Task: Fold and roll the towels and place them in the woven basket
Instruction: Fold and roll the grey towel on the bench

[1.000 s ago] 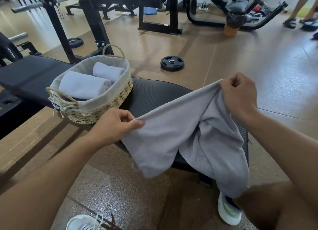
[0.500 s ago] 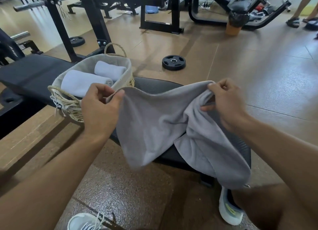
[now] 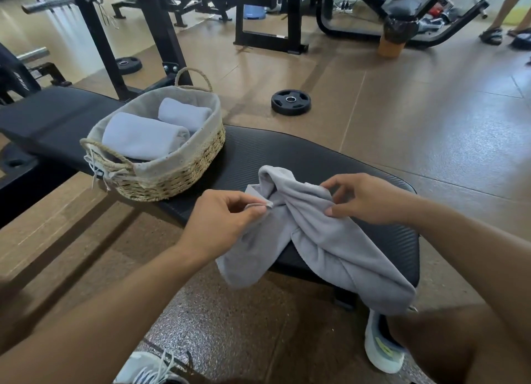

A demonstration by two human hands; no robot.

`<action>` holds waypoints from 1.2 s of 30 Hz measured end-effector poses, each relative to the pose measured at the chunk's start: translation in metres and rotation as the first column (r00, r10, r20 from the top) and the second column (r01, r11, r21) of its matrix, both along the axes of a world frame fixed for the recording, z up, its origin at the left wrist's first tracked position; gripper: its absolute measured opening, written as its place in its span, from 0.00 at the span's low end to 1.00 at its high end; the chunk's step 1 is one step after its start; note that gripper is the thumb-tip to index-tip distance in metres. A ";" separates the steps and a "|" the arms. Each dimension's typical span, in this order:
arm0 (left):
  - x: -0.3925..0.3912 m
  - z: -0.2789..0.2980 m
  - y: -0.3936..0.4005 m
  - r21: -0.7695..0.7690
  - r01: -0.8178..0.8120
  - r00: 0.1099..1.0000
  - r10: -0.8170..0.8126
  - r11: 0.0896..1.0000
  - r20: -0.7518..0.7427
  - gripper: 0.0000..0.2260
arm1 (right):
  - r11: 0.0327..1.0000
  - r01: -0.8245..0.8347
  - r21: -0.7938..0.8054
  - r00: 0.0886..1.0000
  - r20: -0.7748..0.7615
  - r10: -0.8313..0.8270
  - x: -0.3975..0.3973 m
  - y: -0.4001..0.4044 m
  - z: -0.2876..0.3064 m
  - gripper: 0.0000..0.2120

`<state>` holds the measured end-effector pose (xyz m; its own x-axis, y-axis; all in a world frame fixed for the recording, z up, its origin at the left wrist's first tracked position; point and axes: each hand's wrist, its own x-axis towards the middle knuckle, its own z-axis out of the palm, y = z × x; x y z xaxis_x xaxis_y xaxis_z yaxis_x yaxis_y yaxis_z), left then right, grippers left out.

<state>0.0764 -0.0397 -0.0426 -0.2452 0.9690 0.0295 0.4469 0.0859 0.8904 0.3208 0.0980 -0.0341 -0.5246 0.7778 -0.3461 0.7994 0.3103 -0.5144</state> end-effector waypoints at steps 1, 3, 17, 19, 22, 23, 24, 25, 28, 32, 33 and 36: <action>0.000 -0.001 0.000 -0.008 -0.024 1.000 0.024 1.000 0.001 0.01 | 1.000 -0.014 0.020 1.000 -0.013 0.015 -0.001 0.000 -0.001 0.12; -0.001 -0.002 0.001 -0.030 -0.083 0.996 0.084 0.996 0.020 0.03 | 0.997 -0.028 0.074 1.000 -0.006 0.028 -0.004 -0.001 0.000 0.08; 0.011 0.008 -0.002 0.098 -0.238 0.942 0.205 0.966 0.267 0.07 | 0.880 0.375 0.291 0.857 -0.470 -0.209 -0.036 -0.047 0.022 0.16; 0.017 0.008 -0.005 0.090 -0.212 0.943 0.180 0.973 0.279 0.04 | 0.957 0.285 0.058 0.830 -0.515 -0.216 -0.044 -0.059 0.024 0.19; 0.027 0.007 -0.009 0.100 -0.189 0.945 0.153 0.977 0.289 0.02 | 0.961 0.099 -0.258 0.722 -0.646 -0.248 -0.050 -0.071 0.027 0.10; 0.028 0.007 -0.010 0.101 -0.187 0.940 0.148 0.977 0.306 0.02 | 0.955 0.033 -0.296 0.704 -0.671 -0.232 -0.052 -0.073 0.028 0.08; 0.029 0.007 -0.011 0.101 -0.186 0.931 0.142 0.977 0.336 0.02 | 0.949 -0.023 -0.315 0.697 -0.686 -0.210 -0.052 -0.075 0.027 0.11; 0.028 0.006 -0.012 0.097 -0.191 0.917 0.142 0.977 0.373 0.02 | 0.945 -0.076 -0.317 0.693 -0.699 -0.178 -0.052 -0.076 0.027 0.16; 0.024 0.007 -0.012 0.075 -0.233 0.869 0.173 0.969 0.463 0.02 | 0.977 -0.159 -0.142 0.725 -0.689 0.018 -0.048 -0.076 0.024 0.28; 0.023 0.009 -0.011 0.014 -0.262 0.815 0.213 0.965 0.539 0.04 | 0.951 -0.213 0.224 0.797 -0.523 0.301 -0.043 -0.078 0.021 0.25; 0.024 0.008 -0.011 -0.006 -0.268 0.794 0.225 0.963 0.565 0.04 | 0.921 -0.247 0.301 0.799 -0.475 0.369 -0.043 -0.080 0.020 0.22; 0.024 0.008 -0.009 -0.062 -0.273 0.724 0.248 0.960 0.643 0.04 | 0.835 -0.310 0.454 0.812 -0.331 0.481 -0.044 -0.082 0.011 0.15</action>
